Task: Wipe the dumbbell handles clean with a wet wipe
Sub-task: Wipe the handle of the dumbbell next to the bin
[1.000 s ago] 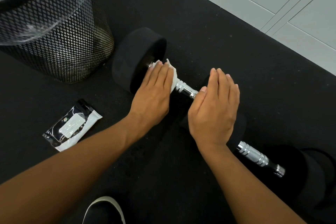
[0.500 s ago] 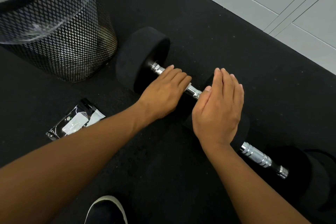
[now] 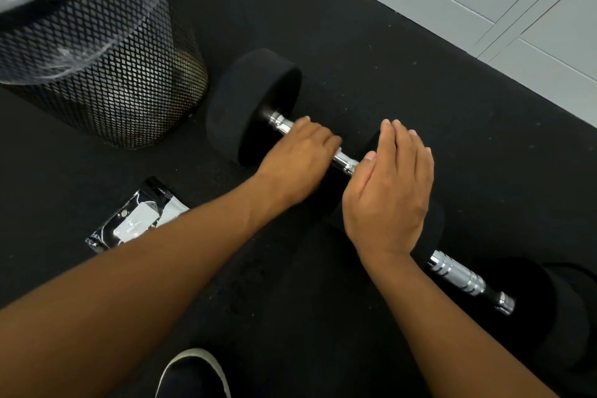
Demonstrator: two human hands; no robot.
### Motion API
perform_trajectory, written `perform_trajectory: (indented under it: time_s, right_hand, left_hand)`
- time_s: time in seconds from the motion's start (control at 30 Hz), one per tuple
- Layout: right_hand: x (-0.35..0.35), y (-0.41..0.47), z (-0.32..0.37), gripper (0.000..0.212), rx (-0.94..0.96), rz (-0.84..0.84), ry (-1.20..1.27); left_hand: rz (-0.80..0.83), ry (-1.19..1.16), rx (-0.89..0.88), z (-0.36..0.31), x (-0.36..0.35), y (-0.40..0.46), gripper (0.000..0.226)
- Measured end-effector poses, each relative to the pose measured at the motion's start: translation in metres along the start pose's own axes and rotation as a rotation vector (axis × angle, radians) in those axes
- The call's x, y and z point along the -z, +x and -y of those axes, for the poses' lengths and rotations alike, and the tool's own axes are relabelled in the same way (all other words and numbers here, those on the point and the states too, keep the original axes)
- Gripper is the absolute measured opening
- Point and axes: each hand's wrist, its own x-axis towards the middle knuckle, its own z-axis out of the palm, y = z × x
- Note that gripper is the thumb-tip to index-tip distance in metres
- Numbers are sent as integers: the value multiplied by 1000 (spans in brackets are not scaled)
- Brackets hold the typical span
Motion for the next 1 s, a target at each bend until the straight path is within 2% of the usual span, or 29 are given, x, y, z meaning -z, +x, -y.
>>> perform_trajectory:
  time_s: [0.17, 0.27, 0.33, 0.4, 0.53, 0.67, 0.8, 0.9, 1.0]
  right_hand:
    - [0, -5, 1, 49, 4, -14, -1]
    - [1, -6, 1, 49, 7, -10, -14]
    - [1, -6, 3, 50, 3, -15, -12]
    - [0, -5, 1, 50, -1, -21, -13]
    - [-1, -1, 1, 50, -2, -26, -3]
    - [-1, -2, 1, 49, -7, -23, 10]
    - [0, -4, 3, 48, -5, -29, 0]
    - [1, -5, 3, 49, 1, -21, 6]
    - [0, -4, 2, 49, 4, -15, 5]
  left_hand:
    - [-169, -92, 3, -17, -32, -39, 62]
    - [-185, -35, 177, -16, -33, -44, 65]
    - [-212, -11, 314, -12, -28, -35, 59]
    - [-188, 2, 356, -6, -19, -19, 44]
    - [-61, -7, 146, -1, -8, 5, 31]
    - [-118, -143, -49, -27, -15, -6, 39]
    - [-235, -315, 11, -39, -19, -24, 44]
    - [-212, -419, 64, -40, -19, -39, 50]
    - [-206, -439, 19, -40, -18, -58, 57]
